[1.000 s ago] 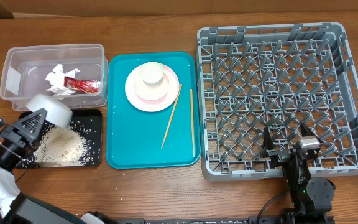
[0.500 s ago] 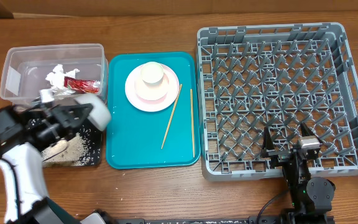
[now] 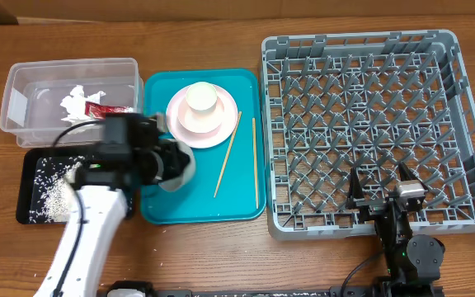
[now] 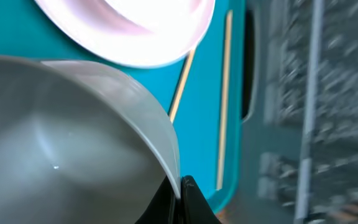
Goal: Sort waste into correct bins and load items into the dishwasher
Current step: 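Return the empty bowl with the left gripper onto the teal tray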
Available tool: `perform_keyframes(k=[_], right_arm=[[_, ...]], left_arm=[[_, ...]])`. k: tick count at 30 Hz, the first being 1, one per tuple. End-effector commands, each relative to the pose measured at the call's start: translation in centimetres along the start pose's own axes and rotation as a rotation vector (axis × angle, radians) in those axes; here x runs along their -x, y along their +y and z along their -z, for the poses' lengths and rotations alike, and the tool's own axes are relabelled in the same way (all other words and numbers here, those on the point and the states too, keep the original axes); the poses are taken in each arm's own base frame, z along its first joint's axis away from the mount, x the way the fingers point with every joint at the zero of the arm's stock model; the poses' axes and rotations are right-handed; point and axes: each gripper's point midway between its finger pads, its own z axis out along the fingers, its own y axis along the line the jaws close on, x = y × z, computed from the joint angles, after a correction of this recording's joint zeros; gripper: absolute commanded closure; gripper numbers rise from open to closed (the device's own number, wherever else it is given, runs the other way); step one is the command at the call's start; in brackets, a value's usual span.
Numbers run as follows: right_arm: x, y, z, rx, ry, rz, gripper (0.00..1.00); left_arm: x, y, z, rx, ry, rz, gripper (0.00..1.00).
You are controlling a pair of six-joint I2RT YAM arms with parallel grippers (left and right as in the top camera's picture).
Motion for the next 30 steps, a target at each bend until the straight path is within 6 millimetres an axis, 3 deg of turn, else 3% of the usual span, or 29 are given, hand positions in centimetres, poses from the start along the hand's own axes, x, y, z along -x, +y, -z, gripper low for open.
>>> perform_keyframes(k=[1, 9, 16, 17, 19, 21, 30], right_arm=[[-0.2, 0.0, 0.0, 0.002, -0.003, 0.001, 0.00], [-0.2, 0.0, 0.0, 0.002, -0.003, 0.001, 0.00], [-0.2, 0.0, 0.0, 0.002, -0.003, 0.001, 0.00], [-0.2, 0.0, 0.0, 0.002, -0.003, 0.001, 0.00], [-0.2, 0.0, 0.0, 0.002, -0.003, 0.001, 0.00], [-0.2, 0.0, 0.0, 0.002, -0.003, 0.001, 0.00], [-0.2, -0.2, 0.0, -0.013, -0.003, 0.005, 0.00]], left_arm=[[-0.2, 1.1, -1.5, 0.232, -0.020, -0.090, 0.96], [-4.1, 0.7, -6.0, 0.327, 0.136, -0.189, 0.96], [-4.9, 1.5, -7.3, 0.348, 0.186, -0.180, 0.94], [-4.9, 1.5, -7.3, 0.348, 0.184, -0.180, 0.89], [-4.9, 1.5, -7.3, 0.349, 0.187, -0.179, 0.68], [-5.0, 1.5, -7.3, 0.351, 0.191, -0.181, 0.57], [-4.3, 0.8, -6.8, 0.344, 0.188, -0.209, 0.50]])
